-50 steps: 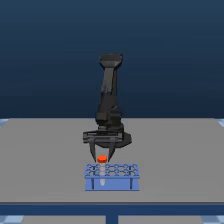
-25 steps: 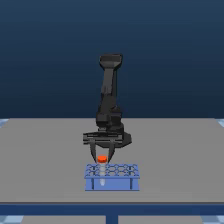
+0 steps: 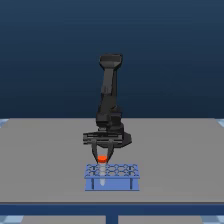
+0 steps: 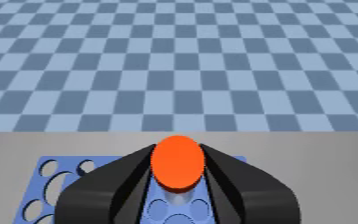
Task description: Pick up the centrifuge tube on the rack
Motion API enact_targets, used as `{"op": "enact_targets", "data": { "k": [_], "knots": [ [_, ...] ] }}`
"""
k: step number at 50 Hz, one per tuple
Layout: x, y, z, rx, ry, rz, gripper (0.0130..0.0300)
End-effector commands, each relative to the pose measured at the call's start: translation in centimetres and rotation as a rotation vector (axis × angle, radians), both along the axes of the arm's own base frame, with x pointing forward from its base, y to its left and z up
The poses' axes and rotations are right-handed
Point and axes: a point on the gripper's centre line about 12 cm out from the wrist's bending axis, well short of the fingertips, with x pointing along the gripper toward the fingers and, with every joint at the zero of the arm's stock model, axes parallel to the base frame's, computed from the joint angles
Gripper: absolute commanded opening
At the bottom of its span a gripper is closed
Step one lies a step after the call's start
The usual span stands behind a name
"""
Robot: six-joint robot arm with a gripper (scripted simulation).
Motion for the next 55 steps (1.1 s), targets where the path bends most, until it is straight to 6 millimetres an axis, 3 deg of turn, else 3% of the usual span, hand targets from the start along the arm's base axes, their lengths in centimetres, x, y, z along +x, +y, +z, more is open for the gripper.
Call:
{"op": "enact_targets", "data": {
  "k": [1,55],
  "knots": [
    [0.0,0.0,0.0,0.000,0.000,0.000,0.0130],
    [0.0,0.0,3.9,0.000,0.000,0.000,0.0130]
  ]
}}
